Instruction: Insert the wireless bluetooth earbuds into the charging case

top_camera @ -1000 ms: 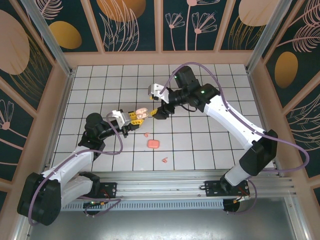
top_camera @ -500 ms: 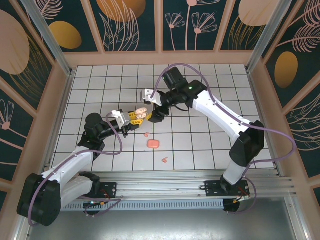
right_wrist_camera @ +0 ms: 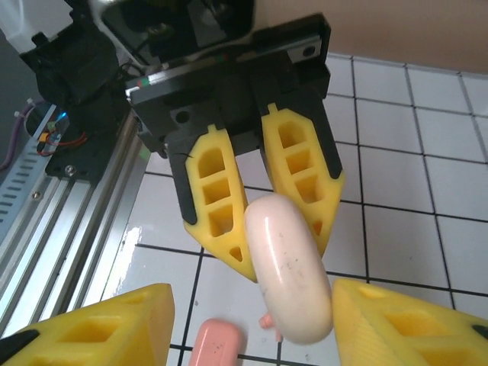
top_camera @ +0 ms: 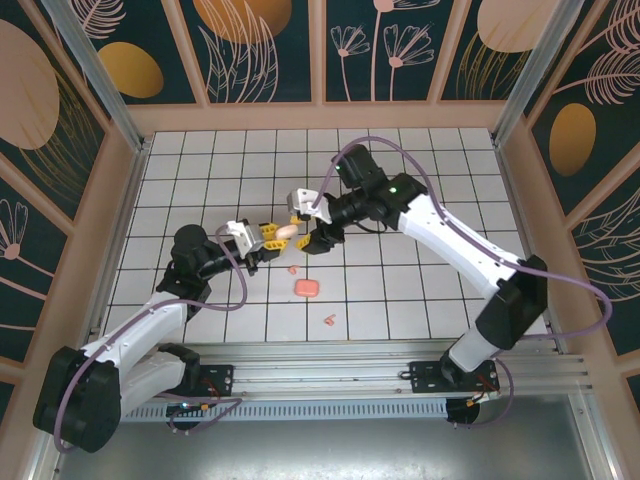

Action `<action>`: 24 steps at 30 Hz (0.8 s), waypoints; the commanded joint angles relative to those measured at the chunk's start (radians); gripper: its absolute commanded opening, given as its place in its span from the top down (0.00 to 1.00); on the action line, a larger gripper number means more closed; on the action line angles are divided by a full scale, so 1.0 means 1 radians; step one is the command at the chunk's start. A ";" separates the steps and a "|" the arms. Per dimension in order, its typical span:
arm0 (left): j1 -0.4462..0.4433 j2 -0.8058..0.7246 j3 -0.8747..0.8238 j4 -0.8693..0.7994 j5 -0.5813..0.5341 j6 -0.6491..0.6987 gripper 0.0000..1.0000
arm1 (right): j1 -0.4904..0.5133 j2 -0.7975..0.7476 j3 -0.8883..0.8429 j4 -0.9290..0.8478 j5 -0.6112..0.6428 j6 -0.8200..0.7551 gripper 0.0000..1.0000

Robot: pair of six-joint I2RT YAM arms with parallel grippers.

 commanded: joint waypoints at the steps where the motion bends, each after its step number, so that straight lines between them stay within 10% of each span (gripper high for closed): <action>1: 0.007 0.012 0.044 -0.013 -0.028 -0.018 0.83 | -0.035 -0.112 -0.089 0.151 -0.047 0.124 0.45; 9: 0.006 0.148 0.196 -0.147 -0.090 -0.331 0.83 | -0.175 -0.286 -0.452 0.753 0.195 0.784 0.42; 24: -0.056 0.534 0.532 -0.528 -0.313 -0.806 0.86 | -0.235 -0.323 -0.635 0.681 0.599 1.226 0.46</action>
